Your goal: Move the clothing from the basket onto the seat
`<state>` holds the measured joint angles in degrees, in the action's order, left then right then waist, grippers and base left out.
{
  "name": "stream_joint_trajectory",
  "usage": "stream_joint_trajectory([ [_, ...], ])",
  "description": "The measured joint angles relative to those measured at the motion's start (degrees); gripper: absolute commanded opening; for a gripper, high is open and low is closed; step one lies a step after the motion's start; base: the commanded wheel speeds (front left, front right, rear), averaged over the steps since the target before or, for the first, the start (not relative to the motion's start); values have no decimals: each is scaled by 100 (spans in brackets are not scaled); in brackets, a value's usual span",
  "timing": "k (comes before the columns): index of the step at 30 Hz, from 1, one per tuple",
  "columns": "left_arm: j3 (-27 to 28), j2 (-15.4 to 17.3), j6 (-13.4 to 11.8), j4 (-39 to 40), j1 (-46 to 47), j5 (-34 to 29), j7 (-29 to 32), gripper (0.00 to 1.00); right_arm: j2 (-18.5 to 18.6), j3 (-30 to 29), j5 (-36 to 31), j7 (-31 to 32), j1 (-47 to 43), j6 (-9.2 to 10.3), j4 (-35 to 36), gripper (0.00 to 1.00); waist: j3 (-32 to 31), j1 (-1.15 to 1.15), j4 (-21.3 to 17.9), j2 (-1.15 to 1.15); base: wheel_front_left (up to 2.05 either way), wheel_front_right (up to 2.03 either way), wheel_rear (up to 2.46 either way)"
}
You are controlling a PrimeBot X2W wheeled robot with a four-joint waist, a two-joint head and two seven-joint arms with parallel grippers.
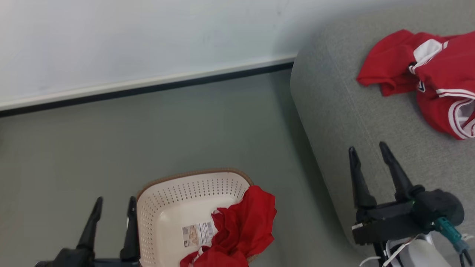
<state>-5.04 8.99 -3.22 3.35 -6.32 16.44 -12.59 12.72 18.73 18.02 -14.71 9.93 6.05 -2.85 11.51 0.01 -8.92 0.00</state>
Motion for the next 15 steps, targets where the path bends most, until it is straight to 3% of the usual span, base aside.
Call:
stream_joint_trajectory([
  [15, -1058, -134, 636, -1195, 1577, -385, 519, 100, 9, -353, -110, -1, 673, 51, 387, 100, 1224, 1, -139, 0, 0, 0, 0],
])
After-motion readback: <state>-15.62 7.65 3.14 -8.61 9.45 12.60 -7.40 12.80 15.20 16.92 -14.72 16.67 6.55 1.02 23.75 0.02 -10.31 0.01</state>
